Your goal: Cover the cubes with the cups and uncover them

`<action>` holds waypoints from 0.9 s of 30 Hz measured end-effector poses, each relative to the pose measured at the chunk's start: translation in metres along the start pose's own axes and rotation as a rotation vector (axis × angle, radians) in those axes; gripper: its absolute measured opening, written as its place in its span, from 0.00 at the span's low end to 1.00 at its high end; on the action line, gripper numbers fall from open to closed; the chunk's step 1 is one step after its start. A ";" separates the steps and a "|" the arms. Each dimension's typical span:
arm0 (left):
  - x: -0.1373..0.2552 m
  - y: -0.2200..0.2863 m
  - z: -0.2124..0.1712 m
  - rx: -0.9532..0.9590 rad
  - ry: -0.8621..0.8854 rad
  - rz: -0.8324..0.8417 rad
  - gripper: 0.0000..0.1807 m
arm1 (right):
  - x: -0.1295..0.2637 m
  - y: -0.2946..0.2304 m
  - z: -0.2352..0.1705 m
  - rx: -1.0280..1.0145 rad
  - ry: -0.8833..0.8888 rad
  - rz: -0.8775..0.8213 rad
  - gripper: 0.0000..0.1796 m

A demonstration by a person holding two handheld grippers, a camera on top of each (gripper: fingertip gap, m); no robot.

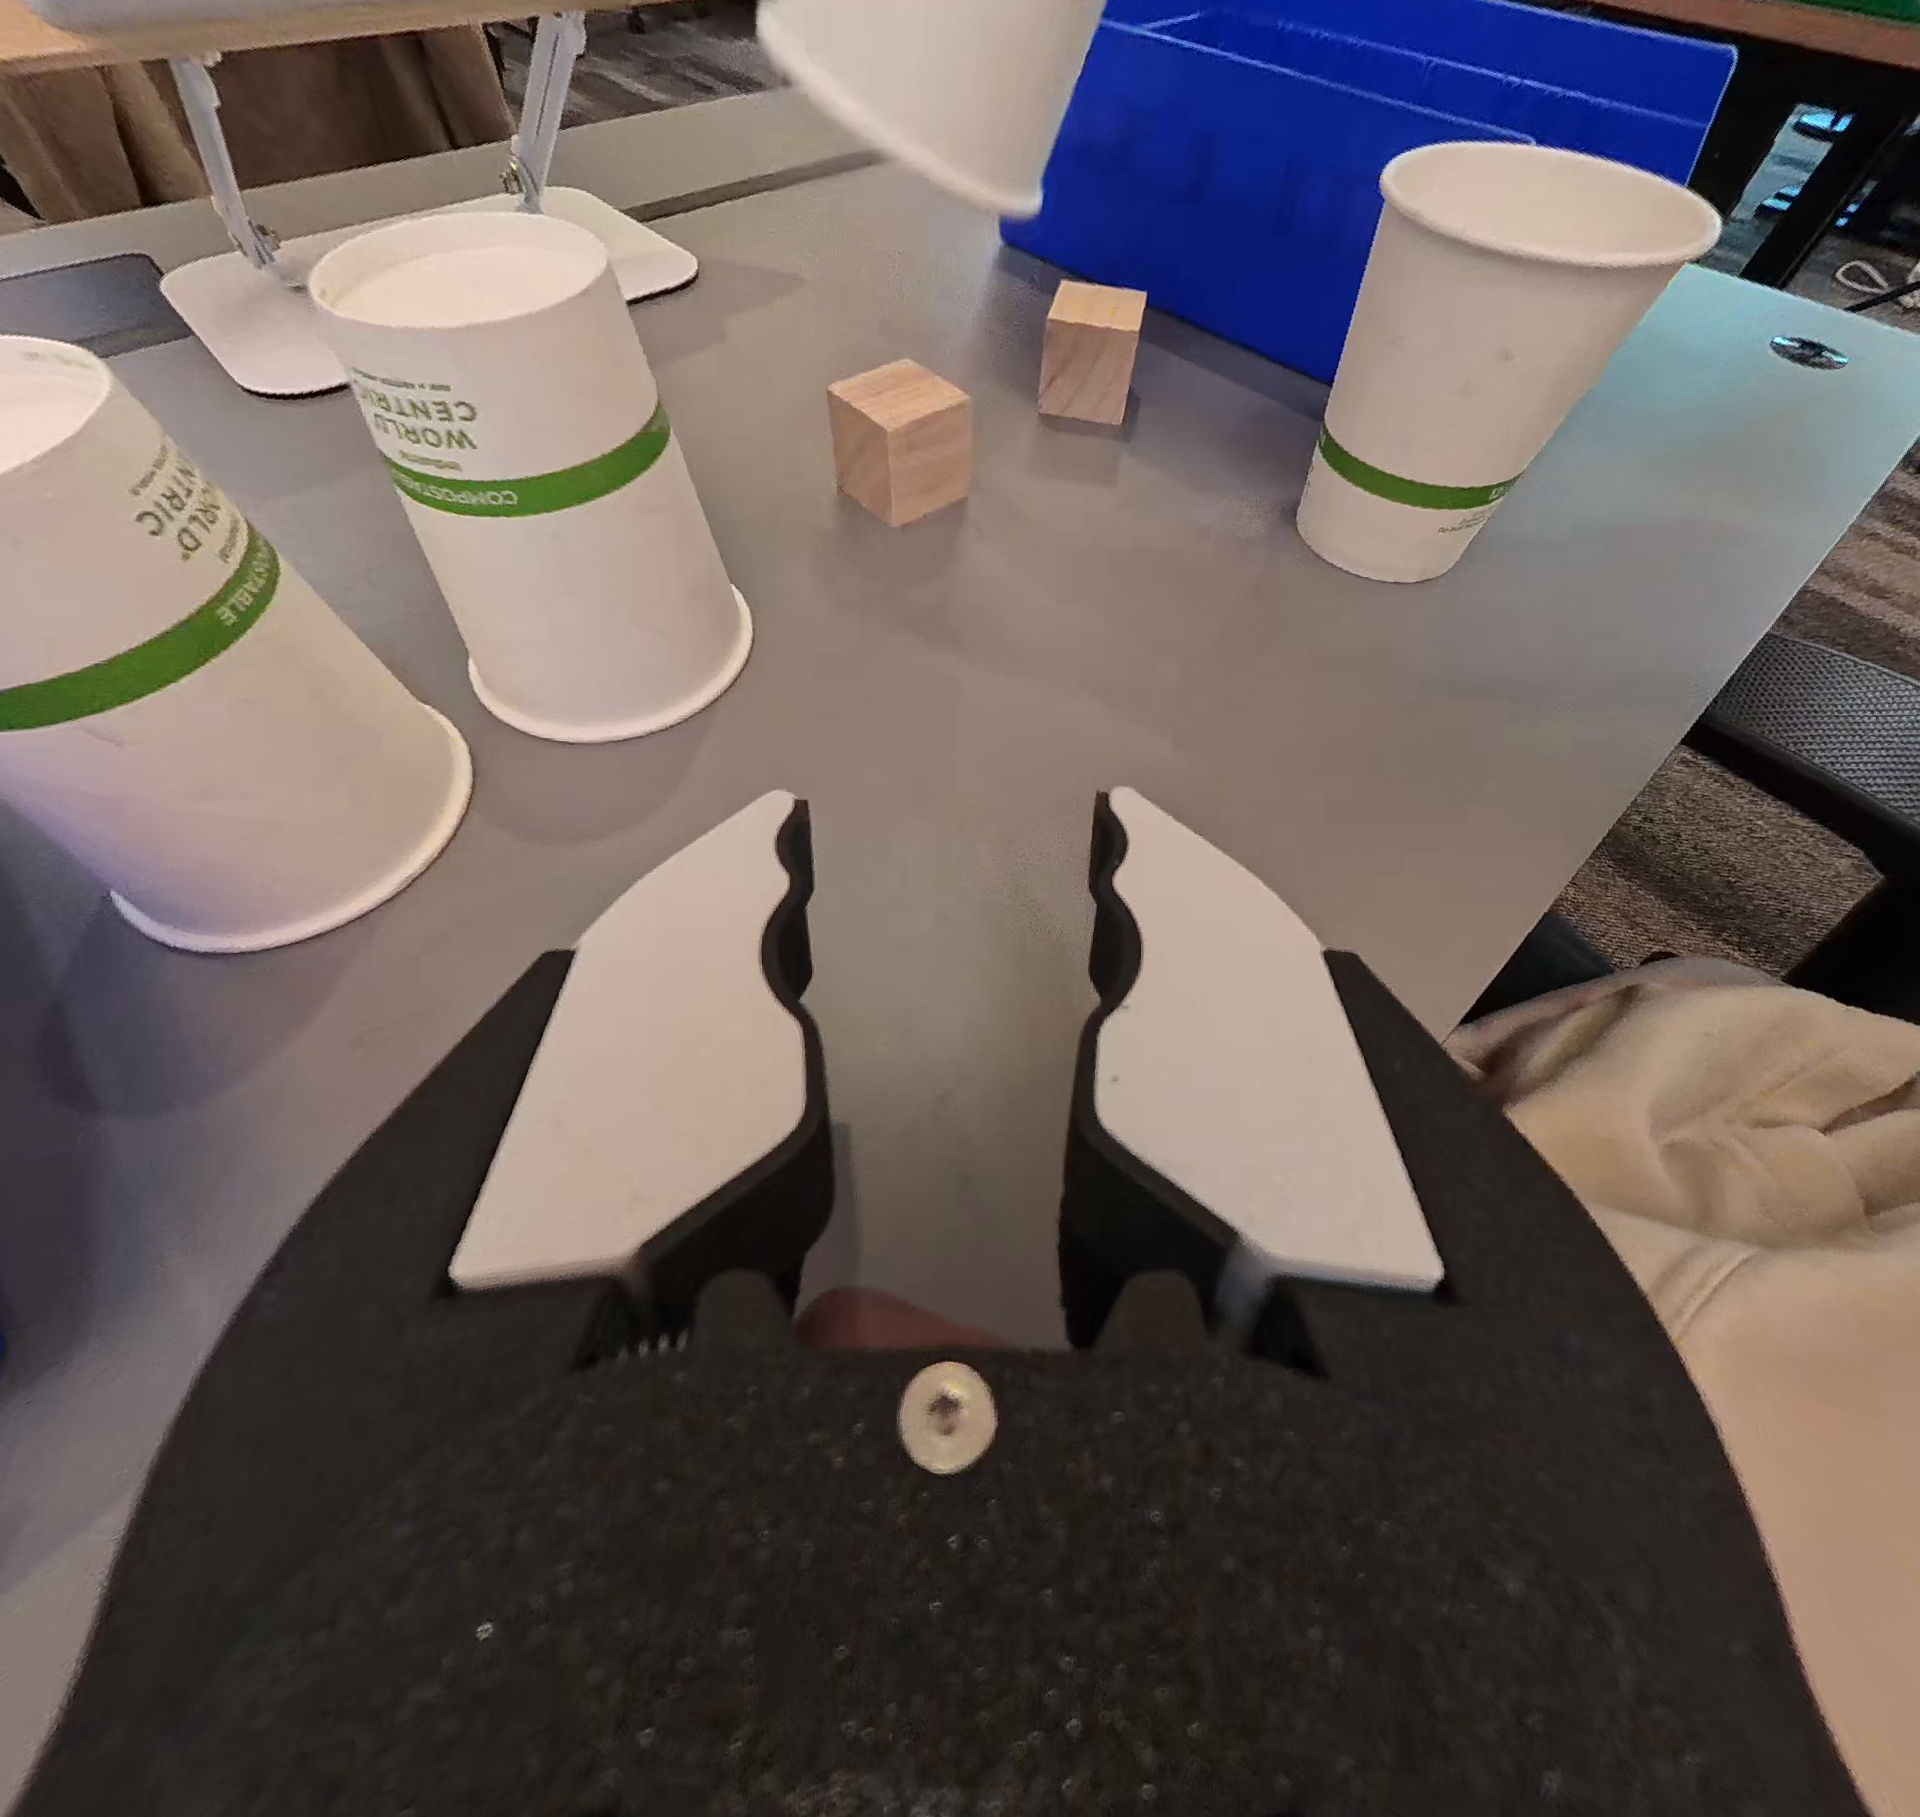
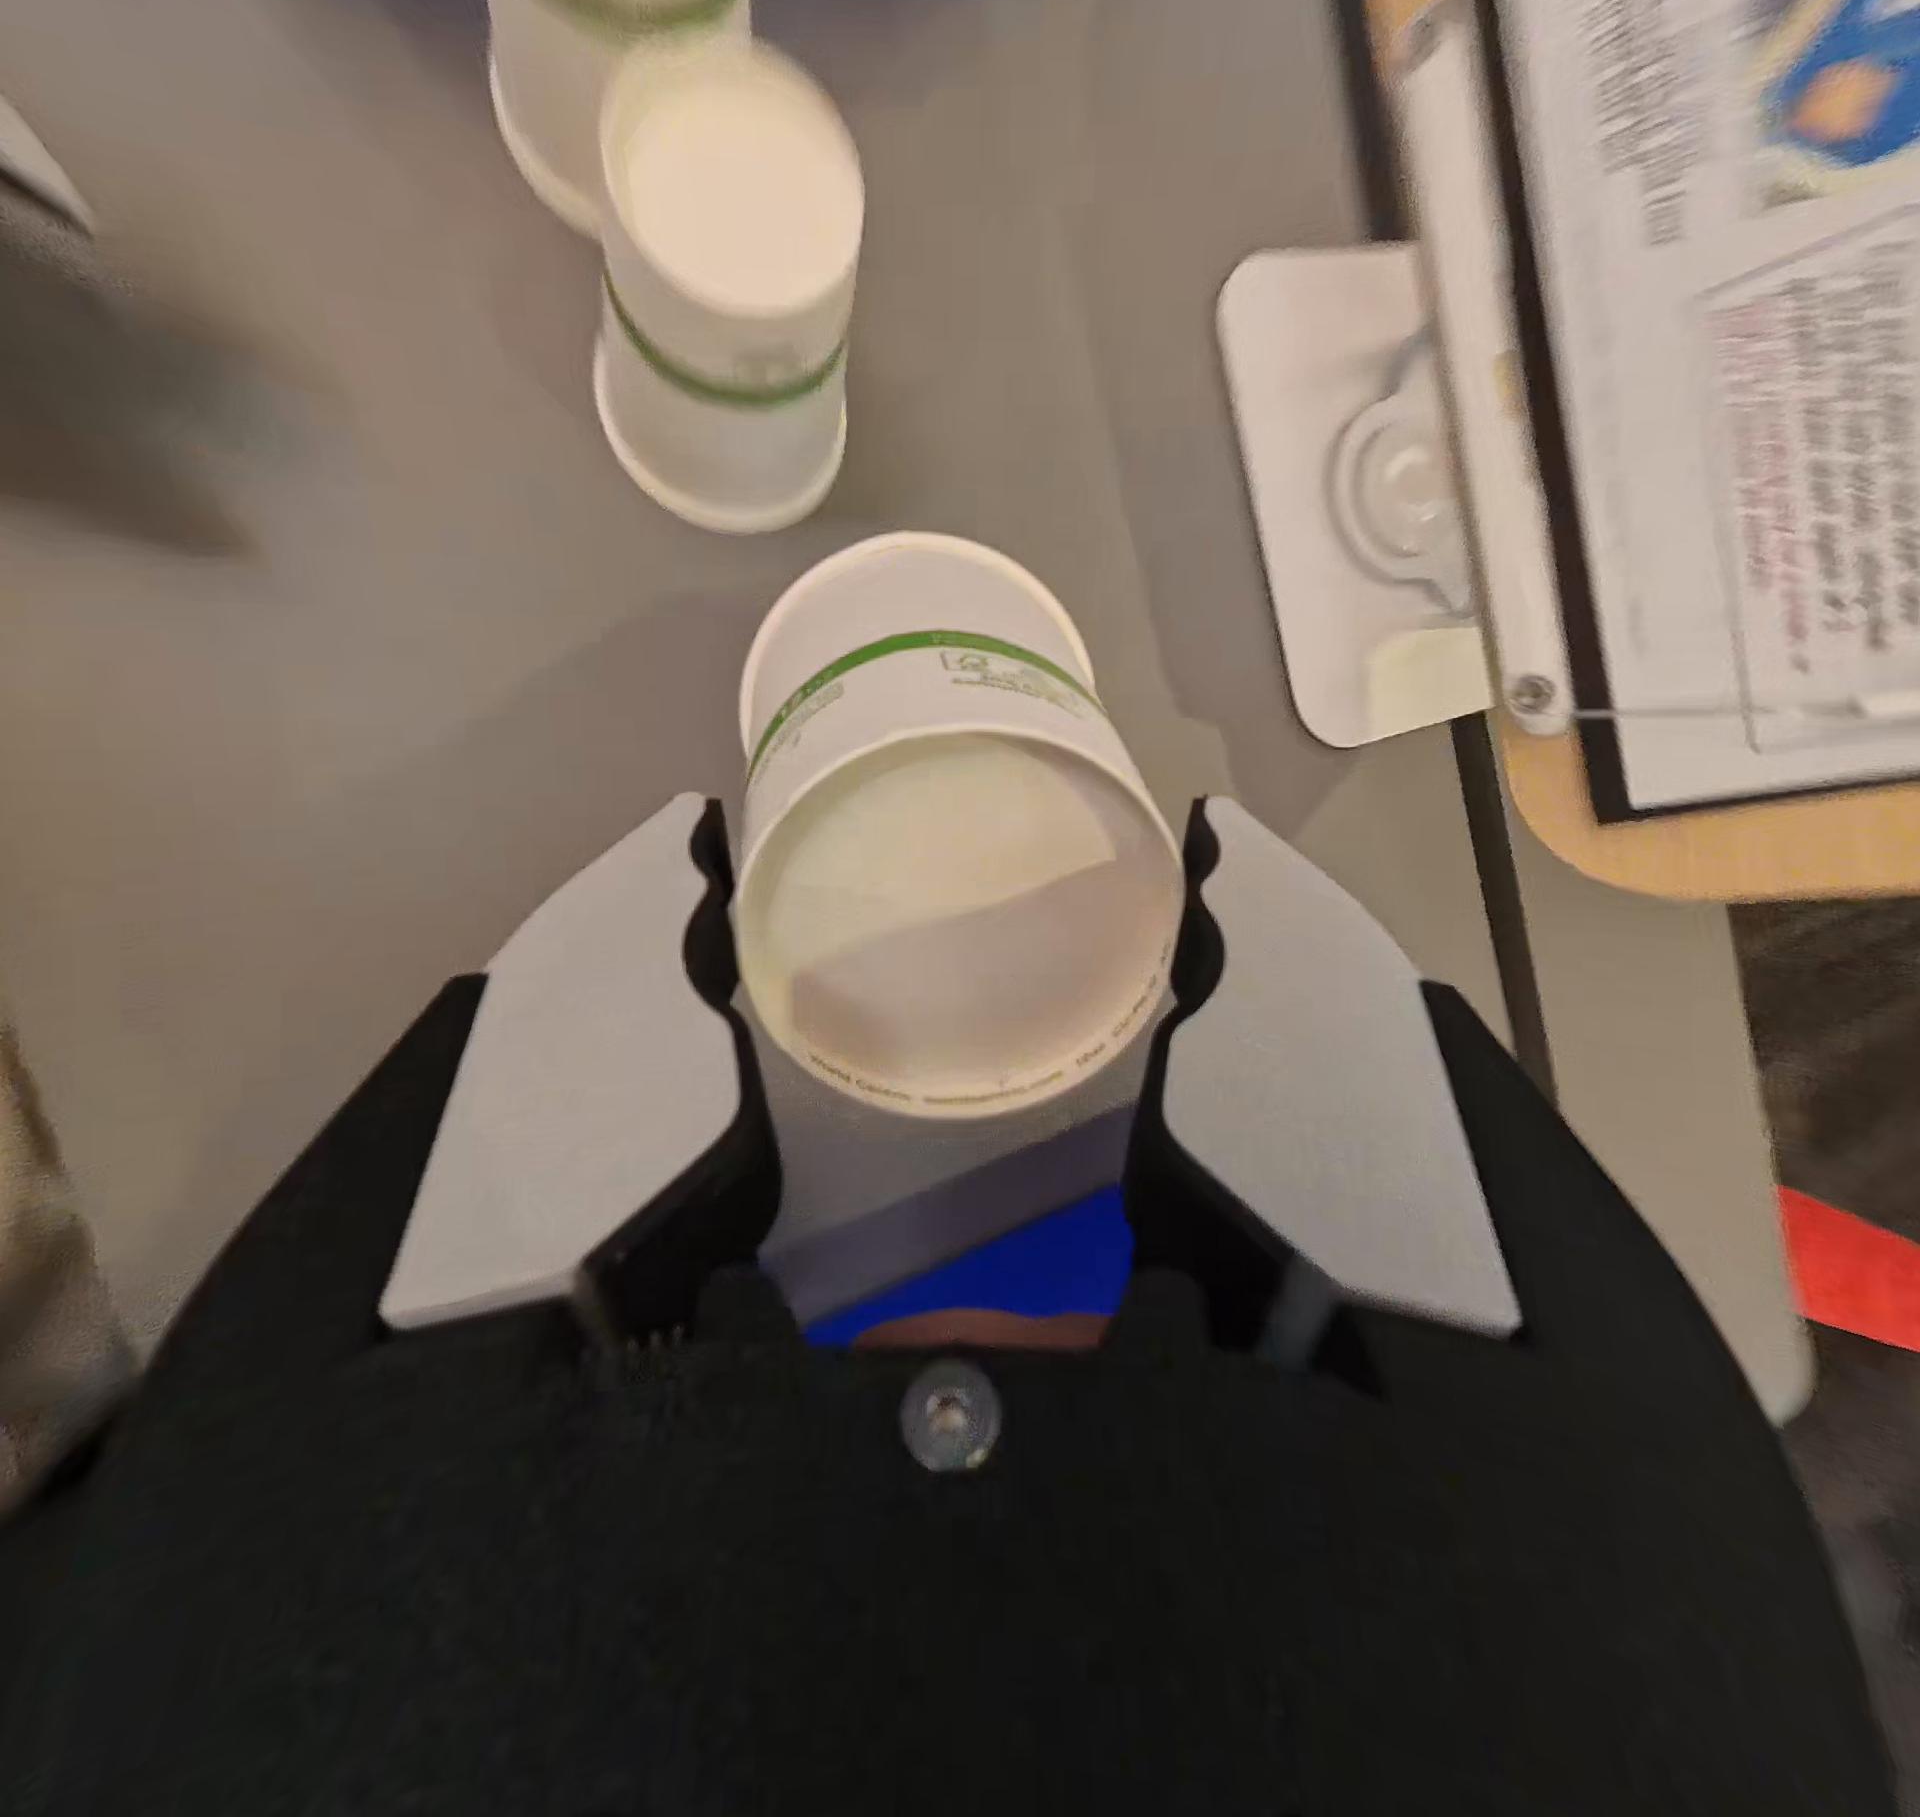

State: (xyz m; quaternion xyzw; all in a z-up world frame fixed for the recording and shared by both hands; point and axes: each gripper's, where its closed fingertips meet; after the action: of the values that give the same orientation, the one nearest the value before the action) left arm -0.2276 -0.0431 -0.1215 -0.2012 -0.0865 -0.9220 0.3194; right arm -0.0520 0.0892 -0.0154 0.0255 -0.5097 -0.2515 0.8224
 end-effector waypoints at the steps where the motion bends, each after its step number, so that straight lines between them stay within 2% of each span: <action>1: 0.000 -0.001 0.000 0.001 0.003 0.000 0.28 | 0.016 -0.004 0.004 -0.072 0.089 -0.007 0.46; 3: 0.001 -0.001 0.001 -0.003 0.007 0.002 0.28 | 0.046 -0.008 0.008 -0.285 0.279 -0.052 0.46; 5: 0.001 0.001 0.004 -0.021 0.026 -0.011 0.27 | 0.065 -0.027 0.006 -0.494 0.450 0.034 0.46; 8: -0.003 0.019 0.018 -0.039 0.071 -0.101 0.27 | 0.075 -0.064 0.007 -0.633 0.639 0.190 0.46; 11: -0.003 0.050 0.047 -0.074 0.149 -0.243 0.28 | 0.070 -0.099 0.018 -0.695 0.748 0.346 0.45; 17: 0.009 0.096 0.088 -0.102 0.275 -0.431 0.27 | 0.052 -0.147 0.051 -0.697 0.807 0.569 0.45; 19: 0.015 0.093 0.100 -0.080 0.337 -0.417 0.21 | 0.048 -0.158 0.058 -0.689 0.818 0.616 0.45; 20: 0.020 0.093 0.103 -0.077 0.346 -0.432 0.14 | 0.047 -0.160 0.059 -0.685 0.817 0.620 0.45; 21: 0.026 0.095 0.103 -0.080 0.350 -0.474 0.03 | 0.044 -0.162 0.059 -0.678 0.810 0.617 0.45; 24: 0.038 0.100 0.098 -0.075 0.313 -0.580 0.00 | 0.049 -0.174 0.057 -0.632 0.802 0.695 0.44; 27: 0.052 0.093 0.097 -0.097 0.324 -0.615 0.00 | 0.055 -0.175 0.044 -0.604 0.820 0.670 0.50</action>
State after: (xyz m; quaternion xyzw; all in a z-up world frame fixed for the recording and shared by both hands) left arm -0.1762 -0.1161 -0.0086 -0.0318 -0.0475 -0.9980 0.0262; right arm -0.1384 -0.0781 -0.0012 -0.2760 -0.0379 -0.0821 0.9569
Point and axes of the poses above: each gripper's, where its closed fingertips meet, x back along the fingers, z out of its top, y = z × x across the jaws, and after that the axes turned 3 degrees about -y, right-handed
